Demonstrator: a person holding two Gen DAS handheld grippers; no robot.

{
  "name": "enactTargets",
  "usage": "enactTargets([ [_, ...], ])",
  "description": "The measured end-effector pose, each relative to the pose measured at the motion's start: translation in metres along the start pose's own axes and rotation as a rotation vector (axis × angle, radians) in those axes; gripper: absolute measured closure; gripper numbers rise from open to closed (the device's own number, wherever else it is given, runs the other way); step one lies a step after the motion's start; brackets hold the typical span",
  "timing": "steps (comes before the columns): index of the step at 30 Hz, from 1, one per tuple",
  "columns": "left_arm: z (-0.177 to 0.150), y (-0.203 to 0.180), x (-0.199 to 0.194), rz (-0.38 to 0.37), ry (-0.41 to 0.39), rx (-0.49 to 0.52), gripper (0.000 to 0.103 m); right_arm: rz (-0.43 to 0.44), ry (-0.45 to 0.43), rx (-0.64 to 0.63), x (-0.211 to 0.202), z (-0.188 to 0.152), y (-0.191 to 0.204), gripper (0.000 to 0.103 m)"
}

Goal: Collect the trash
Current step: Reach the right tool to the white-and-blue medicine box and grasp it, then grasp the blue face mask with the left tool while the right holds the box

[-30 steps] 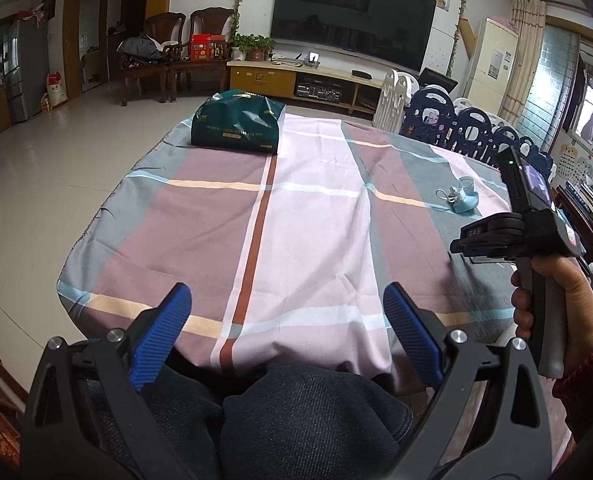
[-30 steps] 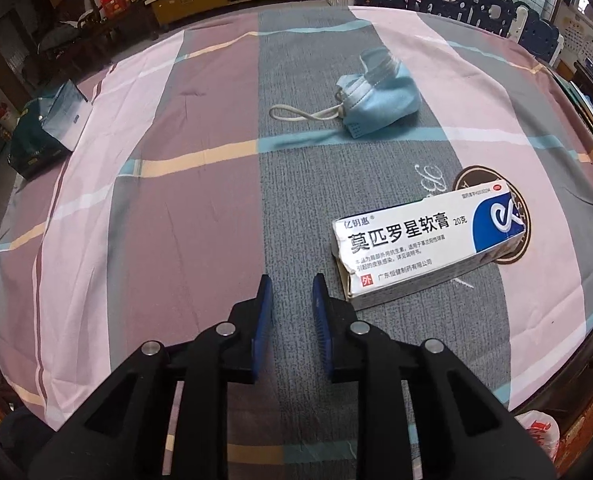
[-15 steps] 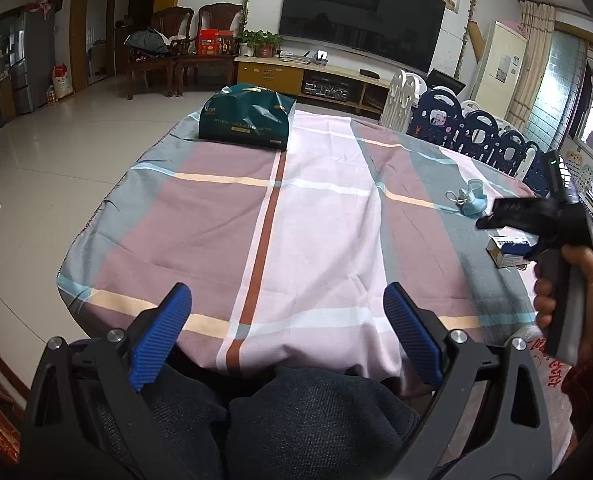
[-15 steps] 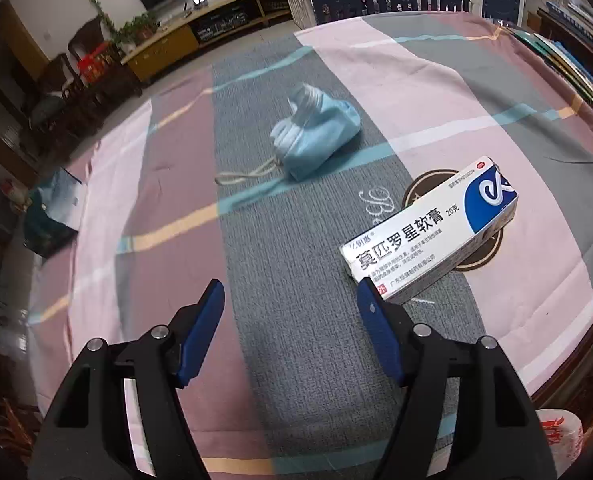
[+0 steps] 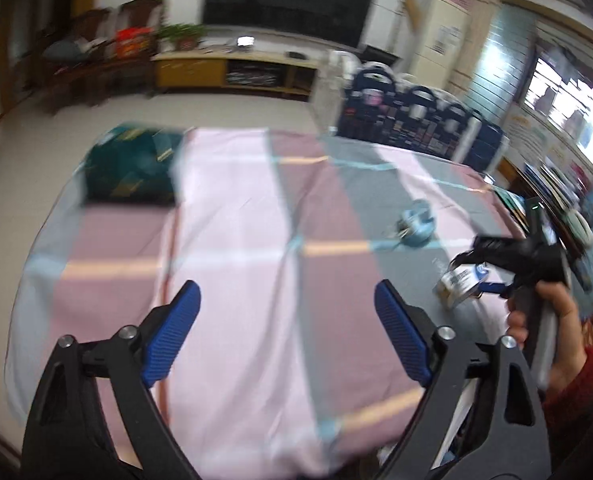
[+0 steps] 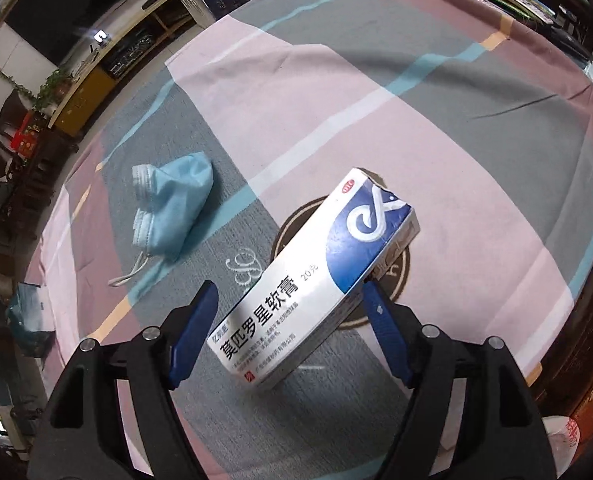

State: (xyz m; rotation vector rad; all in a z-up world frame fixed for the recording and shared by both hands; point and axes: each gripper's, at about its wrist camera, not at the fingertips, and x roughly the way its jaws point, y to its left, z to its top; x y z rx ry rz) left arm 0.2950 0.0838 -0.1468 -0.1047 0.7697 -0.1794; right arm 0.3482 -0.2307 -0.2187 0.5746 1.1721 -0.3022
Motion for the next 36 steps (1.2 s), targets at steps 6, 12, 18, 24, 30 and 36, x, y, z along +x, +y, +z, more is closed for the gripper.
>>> enactTargets([
  [6,0.058,-0.071,0.086,-0.12,0.04,0.305,0.023,-0.049,-0.018,-0.185,0.015,0.0,0.026,0.045],
  [12,0.065,-0.129,0.176,-0.214,0.167,0.366,0.023,0.097,0.038,-0.275,-0.002,-0.019,-0.008,0.054],
  [18,0.049,-0.182,0.229,-0.255,0.238,0.365,0.025,0.191,0.031,-0.198,-0.023,-0.036,-0.047,0.054],
  [24,0.038,-0.195,0.226,-0.172,0.231,0.358,0.092,0.251,-0.045,-0.163,-0.064,-0.051,-0.052,0.054],
  [30,0.027,-0.159,0.108,-0.002,0.069,0.244,0.092,0.237,-0.138,-0.221,-0.124,-0.075,-0.061,0.054],
  [36,-0.017,-0.139,-0.029,0.079,0.008,0.164,0.092,0.135,-0.195,-0.359,-0.179,-0.134,-0.069,0.054],
])
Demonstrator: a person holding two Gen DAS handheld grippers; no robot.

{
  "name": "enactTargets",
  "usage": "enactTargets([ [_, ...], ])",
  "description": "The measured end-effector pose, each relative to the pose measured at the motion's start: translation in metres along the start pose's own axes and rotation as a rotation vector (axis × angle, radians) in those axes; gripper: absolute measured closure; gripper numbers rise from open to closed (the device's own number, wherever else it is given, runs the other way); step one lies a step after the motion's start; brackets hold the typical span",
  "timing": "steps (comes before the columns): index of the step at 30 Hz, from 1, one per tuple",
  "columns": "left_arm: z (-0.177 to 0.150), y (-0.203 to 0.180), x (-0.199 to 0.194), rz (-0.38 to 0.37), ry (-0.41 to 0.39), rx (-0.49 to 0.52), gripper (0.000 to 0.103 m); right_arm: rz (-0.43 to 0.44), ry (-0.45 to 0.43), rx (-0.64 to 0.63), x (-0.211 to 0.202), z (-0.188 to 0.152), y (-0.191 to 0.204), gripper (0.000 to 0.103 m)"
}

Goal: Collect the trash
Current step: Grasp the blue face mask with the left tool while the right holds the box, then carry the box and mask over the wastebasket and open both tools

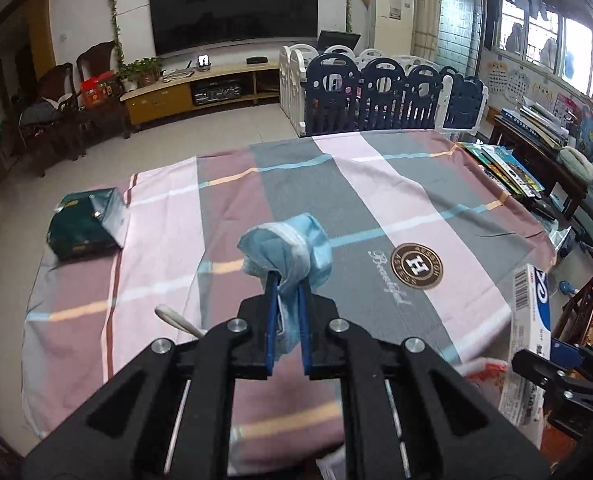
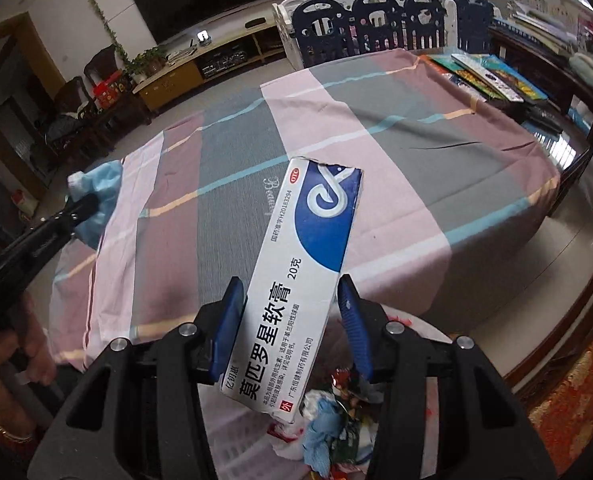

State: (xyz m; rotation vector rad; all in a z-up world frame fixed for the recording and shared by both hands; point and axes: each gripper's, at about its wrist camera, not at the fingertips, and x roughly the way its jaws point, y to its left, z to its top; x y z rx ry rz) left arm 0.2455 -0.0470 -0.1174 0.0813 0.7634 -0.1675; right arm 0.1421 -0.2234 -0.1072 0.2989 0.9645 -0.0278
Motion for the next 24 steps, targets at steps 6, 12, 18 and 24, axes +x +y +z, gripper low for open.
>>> enactTargets([
  [6,-0.043,-0.007,-0.088,-0.051,-0.02,0.001,0.092,-0.044,-0.023,-0.048,-0.052,-0.04,0.0,0.054],
  [12,-0.064,-0.02,-0.125,-0.112,-0.014,0.021,0.092,-0.074,0.007,-0.035,-0.072,-0.065,-0.016,0.054],
  [18,-0.07,-0.037,-0.15,-0.162,-0.012,0.033,0.092,-0.077,0.003,0.012,-0.085,-0.08,-0.028,0.054],
  [24,-0.078,-0.071,-0.144,-0.297,0.066,0.087,0.091,-0.116,0.064,-0.017,-0.081,-0.086,-0.031,0.038],
])
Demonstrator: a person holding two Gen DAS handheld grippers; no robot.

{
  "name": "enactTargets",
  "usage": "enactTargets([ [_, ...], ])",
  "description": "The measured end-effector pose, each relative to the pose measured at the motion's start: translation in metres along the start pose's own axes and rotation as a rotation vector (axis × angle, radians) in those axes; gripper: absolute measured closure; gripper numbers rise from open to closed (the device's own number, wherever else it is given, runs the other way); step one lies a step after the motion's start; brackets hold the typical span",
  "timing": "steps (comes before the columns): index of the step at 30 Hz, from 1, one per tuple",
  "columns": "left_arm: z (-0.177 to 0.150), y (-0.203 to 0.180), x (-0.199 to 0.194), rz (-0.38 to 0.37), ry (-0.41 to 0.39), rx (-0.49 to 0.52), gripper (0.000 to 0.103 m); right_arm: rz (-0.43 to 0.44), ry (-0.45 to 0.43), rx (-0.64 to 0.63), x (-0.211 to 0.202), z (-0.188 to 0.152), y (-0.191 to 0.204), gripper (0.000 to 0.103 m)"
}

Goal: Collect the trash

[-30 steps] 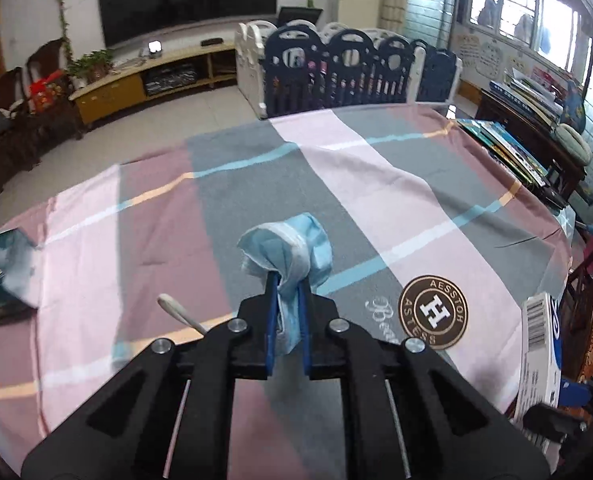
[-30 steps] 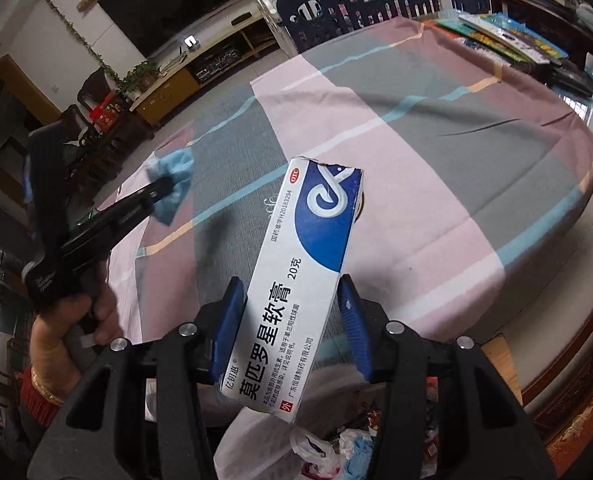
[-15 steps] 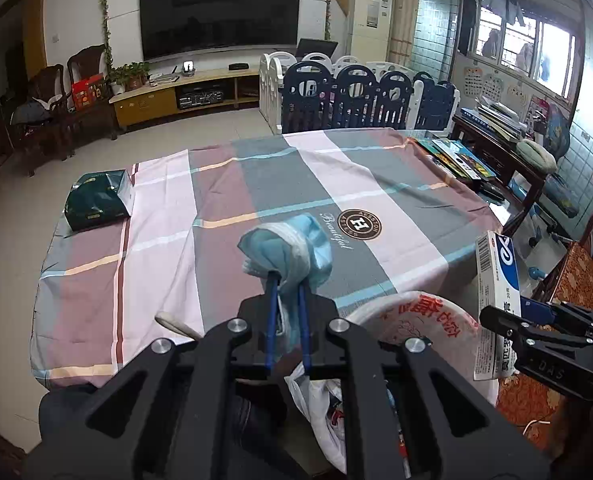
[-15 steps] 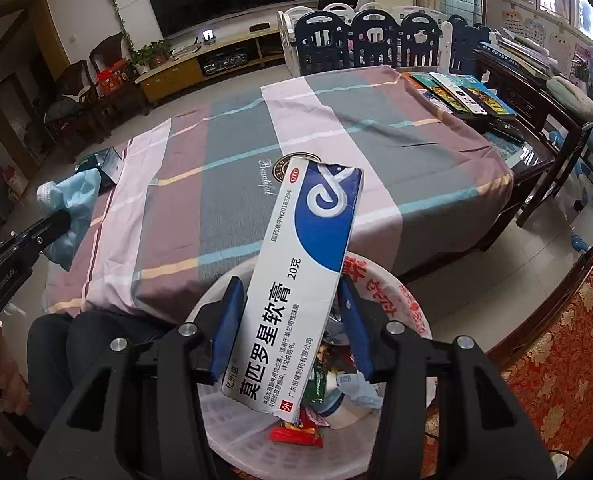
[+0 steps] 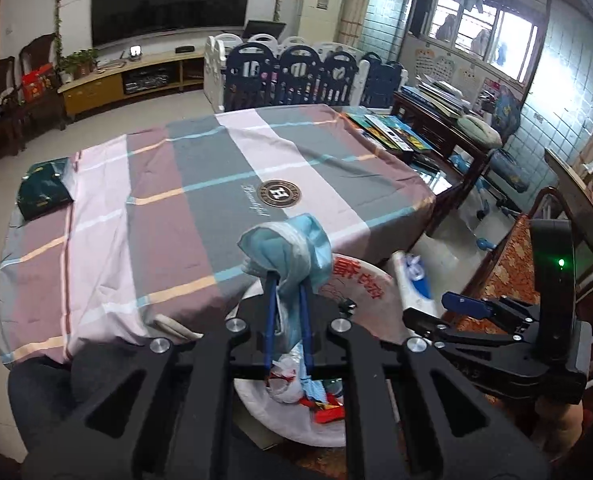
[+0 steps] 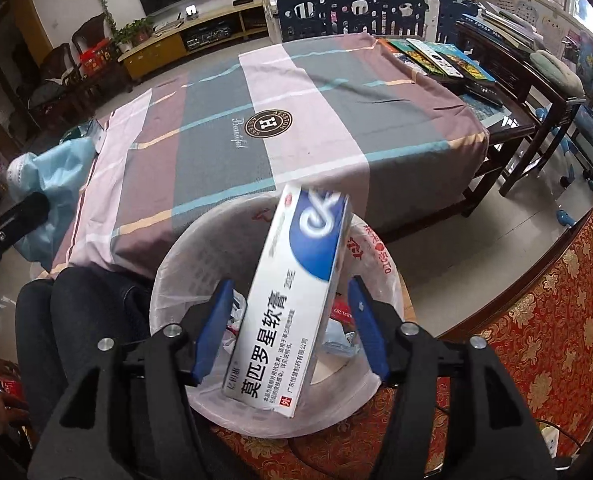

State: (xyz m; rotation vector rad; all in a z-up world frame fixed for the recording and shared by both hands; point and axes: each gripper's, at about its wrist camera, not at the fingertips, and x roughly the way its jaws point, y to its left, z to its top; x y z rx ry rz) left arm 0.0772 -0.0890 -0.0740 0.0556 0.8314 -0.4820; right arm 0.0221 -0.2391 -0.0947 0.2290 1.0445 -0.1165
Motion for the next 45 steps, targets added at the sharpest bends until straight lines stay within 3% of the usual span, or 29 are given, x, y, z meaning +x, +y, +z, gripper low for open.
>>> enactTargets([
  [2,-0.003,-0.013,0.01,-0.013,0.007,0.045,0.09,-0.006,-0.034,0.05,-0.009,0.001,-0.011,0.027],
  [4,-0.006,-0.019,0.022,-0.054,0.038,0.051,0.089,-0.001,-0.074,0.102,-0.02,0.004,-0.026,0.025],
  [6,-0.009,-0.022,0.035,-0.088,0.073,0.056,0.078,-0.011,-0.113,0.139,-0.033,0.008,-0.038,0.024],
  [8,-0.012,-0.023,0.04,-0.066,0.097,0.051,0.031,-0.019,-0.155,0.165,-0.046,0.01,-0.046,0.021],
  [9,-0.013,-0.022,0.039,-0.042,0.092,0.042,0.023,-0.018,-0.177,0.172,-0.053,0.011,-0.048,0.02],
  [13,-0.011,-0.008,0.019,0.048,0.073,-0.001,0.011,-0.021,-0.23,0.152,-0.08,0.014,-0.037,0.011],
  [17,-0.01,0.002,-0.022,0.185,0.031,-0.014,0.005,-0.066,-0.266,0.045,-0.102,0.013,-0.002,0.003],
  [25,-0.021,0.026,-0.101,0.364,-0.102,-0.075,0.003,-0.02,-0.252,-0.075,-0.113,0.0,0.05,0.003],
  [30,-0.028,0.046,-0.112,0.375,-0.09,-0.134,0.003,0.009,-0.188,-0.052,-0.105,-0.001,0.065,0.003],
  [38,-0.035,0.06,-0.126,0.396,-0.122,-0.174,0.003,-0.016,-0.264,-0.116,-0.122,-0.006,0.085,0.003],
  [45,-0.036,0.056,-0.133,0.396,-0.149,-0.163,0.003,-0.013,-0.265,-0.129,-0.12,-0.007,0.087,0.003],
])
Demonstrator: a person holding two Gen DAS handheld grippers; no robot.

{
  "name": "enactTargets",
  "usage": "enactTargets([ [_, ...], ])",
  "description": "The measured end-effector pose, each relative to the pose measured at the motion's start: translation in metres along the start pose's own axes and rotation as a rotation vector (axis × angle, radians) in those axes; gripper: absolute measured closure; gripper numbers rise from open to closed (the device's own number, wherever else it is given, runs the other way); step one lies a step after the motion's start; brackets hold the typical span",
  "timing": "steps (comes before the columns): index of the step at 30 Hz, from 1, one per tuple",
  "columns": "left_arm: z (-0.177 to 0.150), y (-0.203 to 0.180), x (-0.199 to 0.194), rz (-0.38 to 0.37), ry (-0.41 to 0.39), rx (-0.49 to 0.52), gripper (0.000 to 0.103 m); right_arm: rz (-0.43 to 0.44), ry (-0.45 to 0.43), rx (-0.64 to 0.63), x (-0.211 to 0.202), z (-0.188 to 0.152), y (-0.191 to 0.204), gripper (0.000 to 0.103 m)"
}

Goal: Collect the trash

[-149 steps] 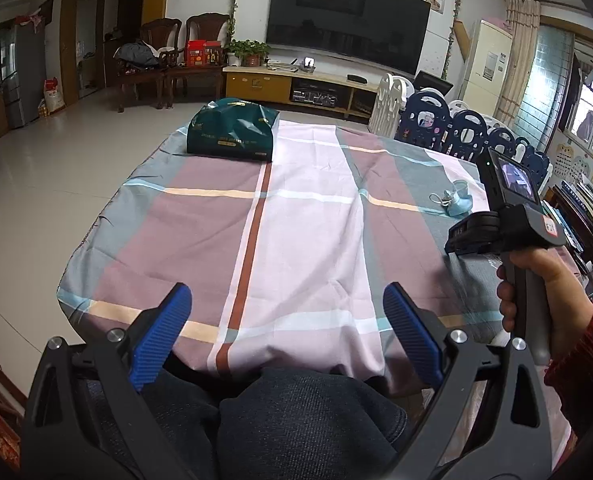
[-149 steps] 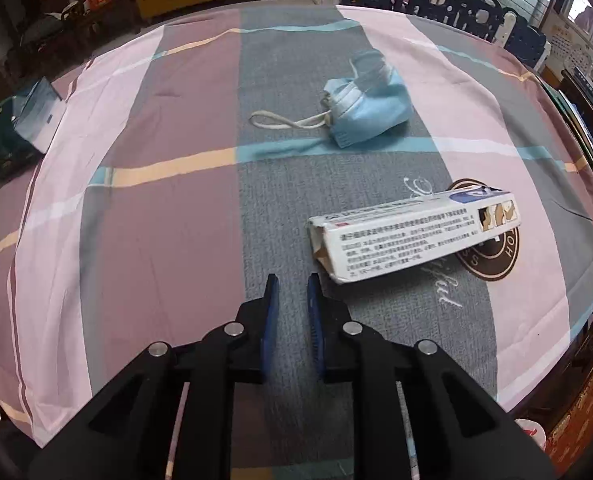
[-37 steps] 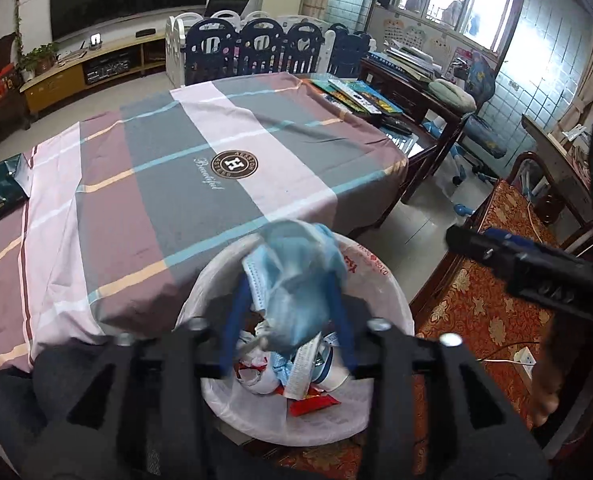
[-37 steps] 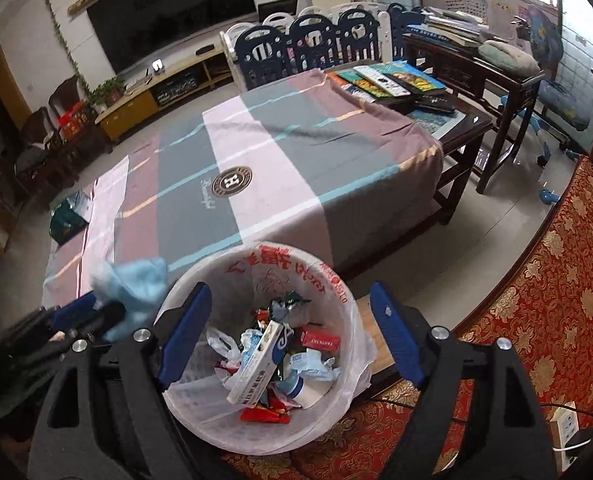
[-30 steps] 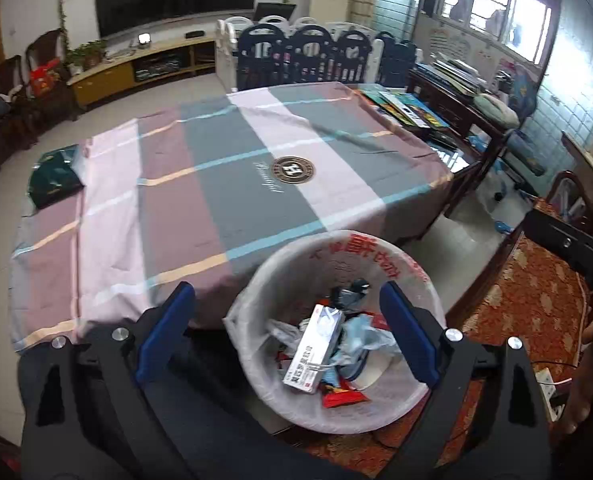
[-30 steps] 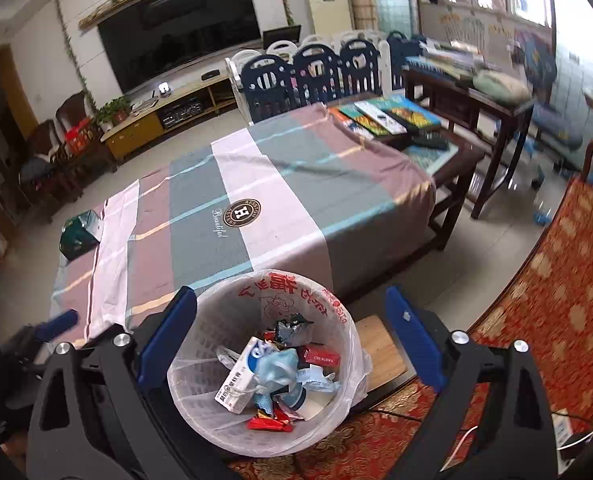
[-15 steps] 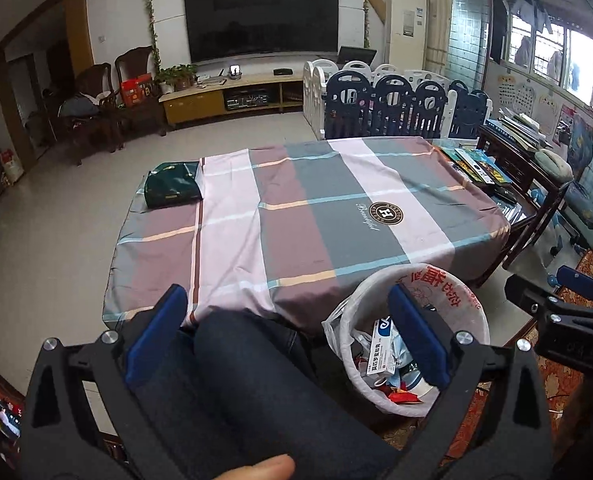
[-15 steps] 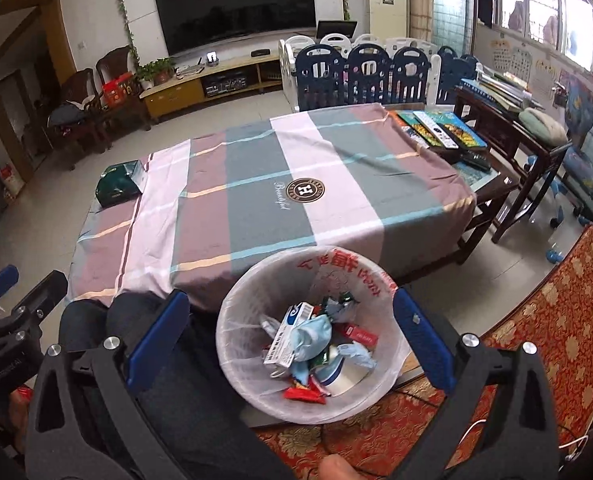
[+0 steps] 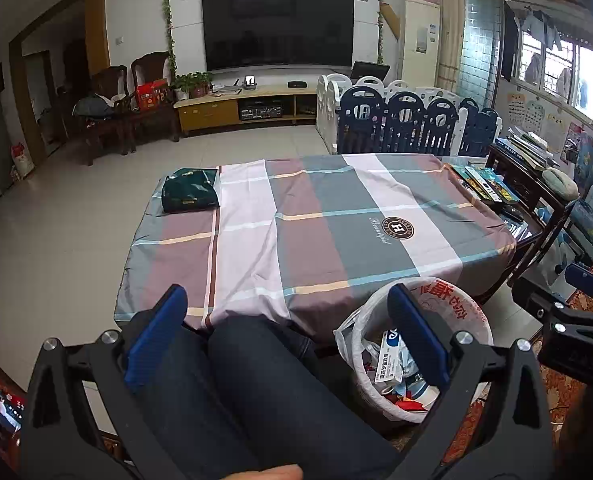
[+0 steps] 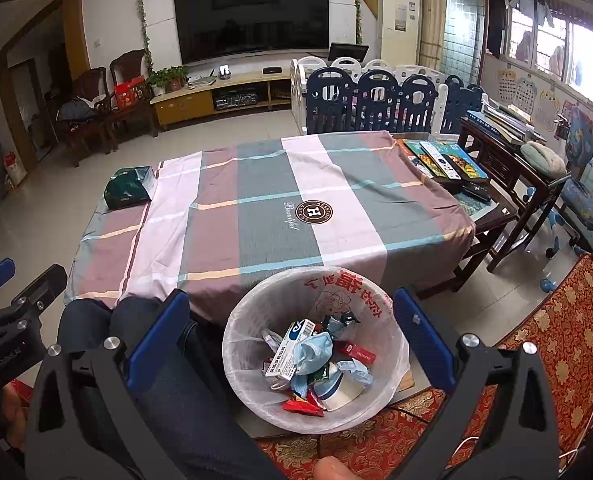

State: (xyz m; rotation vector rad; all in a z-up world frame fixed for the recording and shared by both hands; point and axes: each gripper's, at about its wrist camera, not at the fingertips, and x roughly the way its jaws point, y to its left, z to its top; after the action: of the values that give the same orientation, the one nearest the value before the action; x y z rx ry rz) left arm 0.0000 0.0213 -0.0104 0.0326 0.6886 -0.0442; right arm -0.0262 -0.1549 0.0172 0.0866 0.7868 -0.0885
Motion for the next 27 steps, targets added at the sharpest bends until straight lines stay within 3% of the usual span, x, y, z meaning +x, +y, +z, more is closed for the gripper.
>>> enactTargets([
  [27,-0.0048,0.0015,0.0032,-0.028,0.029,0.005,0.003,0.001,0.021,0.01,0.0084,-0.005,-0.0028,0.003],
])
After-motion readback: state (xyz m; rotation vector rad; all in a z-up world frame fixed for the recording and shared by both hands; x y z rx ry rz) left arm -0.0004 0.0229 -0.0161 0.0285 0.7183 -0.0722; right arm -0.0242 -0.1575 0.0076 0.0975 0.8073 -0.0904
